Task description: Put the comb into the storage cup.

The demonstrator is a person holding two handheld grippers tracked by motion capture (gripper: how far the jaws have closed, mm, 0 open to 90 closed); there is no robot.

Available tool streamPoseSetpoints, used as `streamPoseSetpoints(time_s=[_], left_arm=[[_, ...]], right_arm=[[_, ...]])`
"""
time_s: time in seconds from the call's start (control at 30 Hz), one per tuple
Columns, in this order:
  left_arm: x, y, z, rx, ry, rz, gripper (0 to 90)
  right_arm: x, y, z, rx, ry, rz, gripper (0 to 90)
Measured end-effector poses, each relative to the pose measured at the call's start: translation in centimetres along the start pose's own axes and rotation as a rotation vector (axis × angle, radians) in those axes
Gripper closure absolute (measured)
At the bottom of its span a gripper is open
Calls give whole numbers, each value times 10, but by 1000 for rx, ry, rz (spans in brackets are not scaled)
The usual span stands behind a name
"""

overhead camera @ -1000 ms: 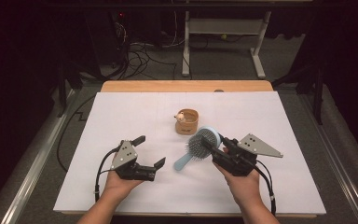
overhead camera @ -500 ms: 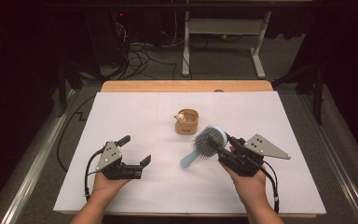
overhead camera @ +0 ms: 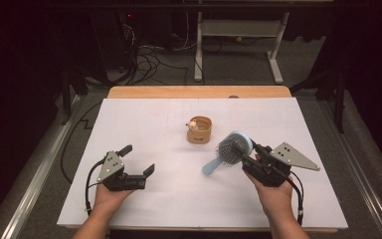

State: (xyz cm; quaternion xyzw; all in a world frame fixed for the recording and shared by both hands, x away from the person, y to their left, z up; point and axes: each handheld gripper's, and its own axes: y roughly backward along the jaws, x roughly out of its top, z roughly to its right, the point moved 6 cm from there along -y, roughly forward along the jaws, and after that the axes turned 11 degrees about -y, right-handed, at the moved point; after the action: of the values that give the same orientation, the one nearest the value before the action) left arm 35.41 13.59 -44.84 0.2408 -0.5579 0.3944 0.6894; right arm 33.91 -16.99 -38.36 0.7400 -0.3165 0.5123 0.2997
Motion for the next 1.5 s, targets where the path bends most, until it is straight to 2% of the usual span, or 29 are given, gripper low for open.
streamPoseSetpoints(time_s=[0.77, 1.13, 1.33, 1.5], left_arm=[[-1, 2, -4, 4, 14, 8, 6], [0, 3, -2, -6, 5, 14, 6], [-2, 3, 0, -9, -7, 4, 6], [-4, 2, 1, -16, -7, -1, 7]], right_arm=[[8, 13, 23, -70, 14, 37, 599], [10, 10, 22, -75, 22, 58, 597], [11, 1, 21, -89, 28, 62, 599], [14, -6, 18, -72, 43, 74, 598]])
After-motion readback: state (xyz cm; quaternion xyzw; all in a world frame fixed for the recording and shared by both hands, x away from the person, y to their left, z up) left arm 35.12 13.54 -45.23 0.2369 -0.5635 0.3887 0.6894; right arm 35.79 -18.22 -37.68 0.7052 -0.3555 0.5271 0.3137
